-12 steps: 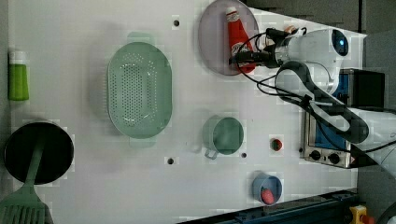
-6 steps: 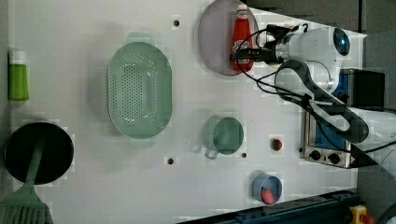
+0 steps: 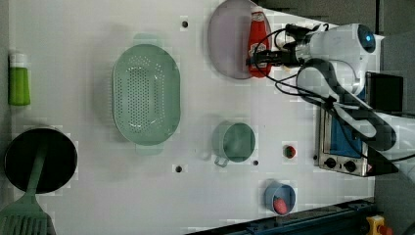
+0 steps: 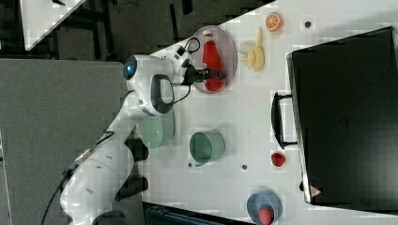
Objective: Pick ketchup from plate and place it on table.
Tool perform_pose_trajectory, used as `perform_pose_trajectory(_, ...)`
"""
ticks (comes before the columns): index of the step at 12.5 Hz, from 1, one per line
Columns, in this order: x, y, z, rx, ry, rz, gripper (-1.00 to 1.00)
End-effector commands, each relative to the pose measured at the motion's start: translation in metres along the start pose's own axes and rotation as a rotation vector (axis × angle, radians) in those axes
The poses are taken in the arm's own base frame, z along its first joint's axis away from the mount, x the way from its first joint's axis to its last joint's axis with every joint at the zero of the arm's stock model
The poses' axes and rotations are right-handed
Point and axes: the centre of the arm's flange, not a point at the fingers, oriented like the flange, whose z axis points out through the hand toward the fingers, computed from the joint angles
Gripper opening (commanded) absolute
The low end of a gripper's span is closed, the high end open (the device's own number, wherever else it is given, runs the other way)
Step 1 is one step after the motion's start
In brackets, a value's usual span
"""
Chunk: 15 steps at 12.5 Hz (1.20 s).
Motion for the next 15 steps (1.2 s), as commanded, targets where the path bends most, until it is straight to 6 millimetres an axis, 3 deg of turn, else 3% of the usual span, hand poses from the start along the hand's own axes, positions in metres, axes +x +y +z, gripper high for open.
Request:
perform_pose_trajectory(1, 0.024, 0.006, -0.135, 0.006, 0.113, 0.035, 0.27)
perform_pose_trajectory(5, 0.002, 0.031, -0.206, 0.055, 0.055, 0.188, 0.27)
perform_pose_trajectory(8, -0.028, 0.051, -0.251, 0.037, 0.021, 0.234, 0.27)
perform_pose_trajectory(11, -0.070, 0.061, -0.260, 0.013, -0.034, 0.296, 0.27)
perform_pose_trajectory(15, -0.120, 0.065, -0.231, -0.009, -0.048, 0.395, 0.27)
